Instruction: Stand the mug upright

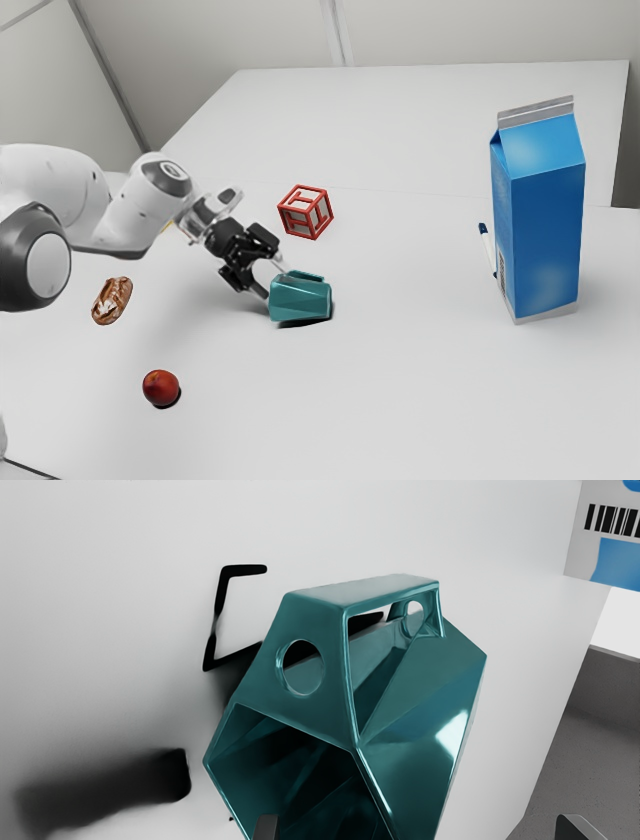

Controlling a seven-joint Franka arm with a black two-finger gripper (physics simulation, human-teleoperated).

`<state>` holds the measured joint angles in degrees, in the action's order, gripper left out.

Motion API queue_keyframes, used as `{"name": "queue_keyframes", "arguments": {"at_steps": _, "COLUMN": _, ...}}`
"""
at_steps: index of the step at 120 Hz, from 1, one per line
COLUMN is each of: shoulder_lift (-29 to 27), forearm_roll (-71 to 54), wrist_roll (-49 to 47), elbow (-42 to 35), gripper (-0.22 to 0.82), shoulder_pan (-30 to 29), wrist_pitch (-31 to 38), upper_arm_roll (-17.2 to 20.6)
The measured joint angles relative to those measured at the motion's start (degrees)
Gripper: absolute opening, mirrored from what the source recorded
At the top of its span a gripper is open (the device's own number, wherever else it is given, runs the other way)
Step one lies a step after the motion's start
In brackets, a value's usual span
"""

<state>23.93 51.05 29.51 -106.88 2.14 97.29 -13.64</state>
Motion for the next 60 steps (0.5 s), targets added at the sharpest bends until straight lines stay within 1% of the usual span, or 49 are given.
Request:
{"name": "queue_keyframes", "arguments": {"at_steps": 20, "shoulder_lift": 0.1, "forearm_roll": 3.7, "wrist_roll": 1.9, "elbow": -1.6, "gripper": 0.60, "shoulder_pan": 0.3, "wrist_pitch": 1.4, "upper_arm_roll": 0.4}}
{"name": "queue_keyframes", "arguments": {"at_steps": 28, "shoulder_lift": -0.6, "forearm_roll": 5.2, "wrist_roll": 2.5, "elbow": -2.9, "gripper": 0.56, "shoulder_pan": 0.5, "wrist_pitch": 2.0, "upper_arm_roll": 0.5}}
{"name": "queue_keyframes", "arguments": {"at_steps": 33, "shoulder_lift": -1.1, "forearm_roll": 5.8, "wrist_roll": 2.8, "elbow": -3.4, "gripper": 0.50, "shoulder_pan": 0.6, "wrist_pitch": 2.4, "upper_arm_roll": 0.5}}
{"name": "queue_keyframes", "arguments": {"at_steps": 60, "shoulder_lift": -2.8, "forearm_roll": 7.0, "wrist_roll": 3.3, "elbow": -4.6, "gripper": 0.10, "shoulder_pan": 0.7, "wrist_pitch": 3.4, "upper_arm_roll": 0.7}}
